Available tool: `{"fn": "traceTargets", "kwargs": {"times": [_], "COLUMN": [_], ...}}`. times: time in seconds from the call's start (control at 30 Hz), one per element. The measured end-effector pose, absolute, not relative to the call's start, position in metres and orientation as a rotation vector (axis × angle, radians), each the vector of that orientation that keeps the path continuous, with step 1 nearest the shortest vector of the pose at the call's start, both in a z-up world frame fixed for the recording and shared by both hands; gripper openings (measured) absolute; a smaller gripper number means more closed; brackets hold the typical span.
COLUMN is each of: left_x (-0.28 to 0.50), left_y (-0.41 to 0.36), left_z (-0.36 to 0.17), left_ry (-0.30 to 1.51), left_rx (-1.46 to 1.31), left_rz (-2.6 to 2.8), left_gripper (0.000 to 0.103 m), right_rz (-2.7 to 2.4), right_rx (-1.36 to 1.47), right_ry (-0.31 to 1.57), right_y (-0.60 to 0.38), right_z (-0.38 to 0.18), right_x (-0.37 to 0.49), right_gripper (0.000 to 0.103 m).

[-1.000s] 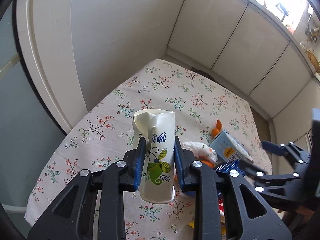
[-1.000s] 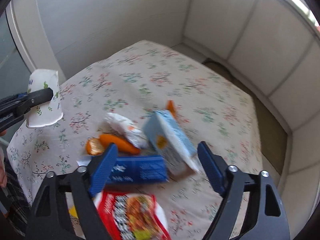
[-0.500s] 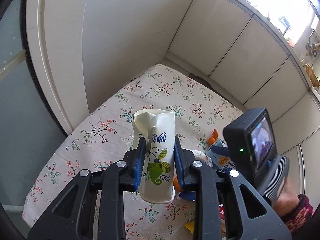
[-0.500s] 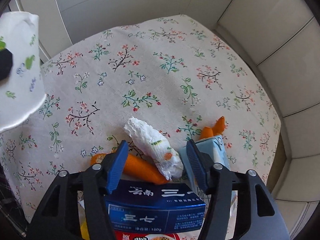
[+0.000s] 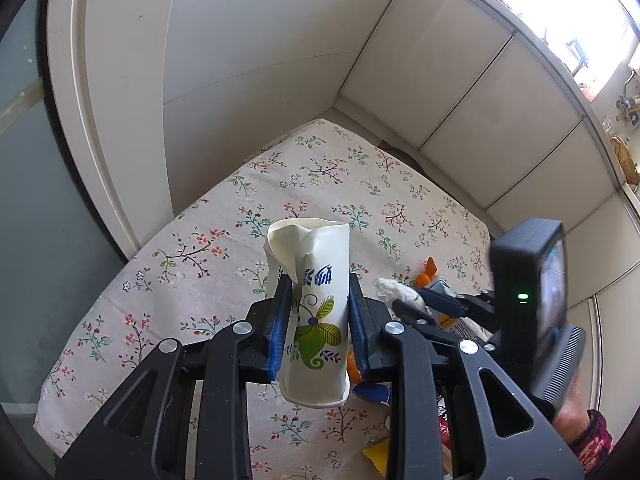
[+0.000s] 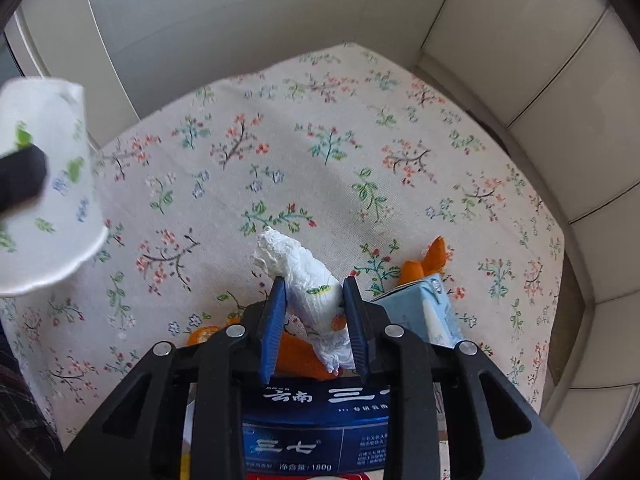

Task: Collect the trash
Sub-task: 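Carry the tissue roll with the right gripper over the bin and release it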

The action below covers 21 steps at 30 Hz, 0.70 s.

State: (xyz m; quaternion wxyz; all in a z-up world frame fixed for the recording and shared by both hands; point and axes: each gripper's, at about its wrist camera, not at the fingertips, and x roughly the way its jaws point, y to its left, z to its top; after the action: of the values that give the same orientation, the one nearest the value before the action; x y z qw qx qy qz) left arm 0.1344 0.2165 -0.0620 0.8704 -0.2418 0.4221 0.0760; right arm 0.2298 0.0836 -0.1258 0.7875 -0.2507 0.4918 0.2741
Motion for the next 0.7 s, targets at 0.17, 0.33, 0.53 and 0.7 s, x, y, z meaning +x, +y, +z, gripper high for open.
{"fn": "traceTargets", "kwargs": {"times": [0.17,0.33,0.53,0.7], "left_x": [0.135,0.132,0.126,0.120], "left_y": [0.210,0.197,0.180,0.164], "left_z": [-0.057,-0.043,-0.029,-0.018], "left_ry": [0.853,0.794,0.757,0.724], "left_rx": [-0.507,-0.496,-0.492,-0.466], "left_rz": [0.140,0.103,0.065,0.039], "left_gripper": [0.026,0.026,0.026,0.026], "right_rz": [0.568,0.546,0.503,0.445], "right_rx": [-0.446,-0.345,-0.254,-0.170], "right_ry": [0.964,0.863,0.774,0.695], "right_y": [0.069,0.044,0.008,-0.031], "right_z": [-0.086,-0.044,-0.012,0.009], "right_x": [0.223,0.209,0.186,0.161], "right_gripper": [0.029,0.029,0.029,0.029]}}
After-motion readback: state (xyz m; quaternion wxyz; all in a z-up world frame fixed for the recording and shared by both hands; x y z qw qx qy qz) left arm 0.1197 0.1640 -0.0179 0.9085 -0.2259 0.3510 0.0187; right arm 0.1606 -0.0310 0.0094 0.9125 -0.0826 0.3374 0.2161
